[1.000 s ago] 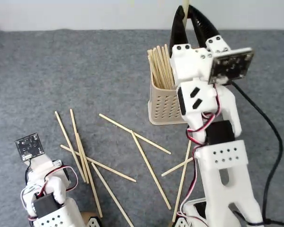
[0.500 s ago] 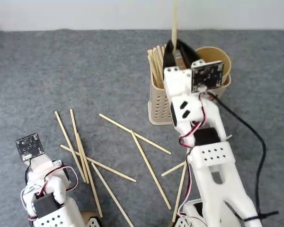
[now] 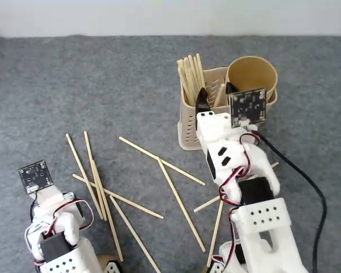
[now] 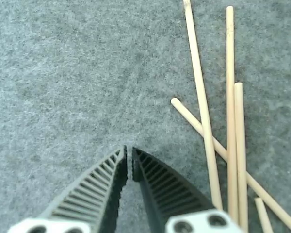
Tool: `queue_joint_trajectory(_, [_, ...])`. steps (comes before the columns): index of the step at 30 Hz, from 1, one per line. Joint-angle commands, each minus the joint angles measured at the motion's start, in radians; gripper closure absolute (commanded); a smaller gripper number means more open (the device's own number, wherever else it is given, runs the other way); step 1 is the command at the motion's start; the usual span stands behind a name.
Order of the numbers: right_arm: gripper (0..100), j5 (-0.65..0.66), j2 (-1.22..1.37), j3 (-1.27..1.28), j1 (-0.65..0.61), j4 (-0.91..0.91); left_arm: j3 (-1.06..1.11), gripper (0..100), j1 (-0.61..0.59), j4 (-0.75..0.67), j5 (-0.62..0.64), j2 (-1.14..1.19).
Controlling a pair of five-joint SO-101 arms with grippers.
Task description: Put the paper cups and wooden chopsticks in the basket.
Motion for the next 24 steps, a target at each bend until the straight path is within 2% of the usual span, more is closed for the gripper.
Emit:
queue_joint_trajectory(1, [81.6, -0.012, -0.039, -0.146, -0.008, 0.165, -0.012, 98, 0.005, -0.003, 0.000, -0.014])
queue_joint_trajectory(7, [81.7, -0.009, -0.045, -0.201, -0.116, 0.478, -0.012, 98, 0.005, -0.003, 0.000, -0.014])
queue_joint_trajectory(13, [83.5, -0.009, -0.038, -0.192, -0.282, 0.667, -0.012, 98, 0.005, -0.003, 0.000, -0.014])
queue_joint_trajectory(17, [88.3, -0.009, -0.024, -0.091, -0.378, 0.627, -0.012, 98, 0.005, -0.003, 0.000, -0.014])
queue_joint_trajectory(24, [89.0, -0.009, 0.197, -0.026, -0.390, 0.541, -0.012, 98, 0.005, -0.003, 0.000, -0.014])
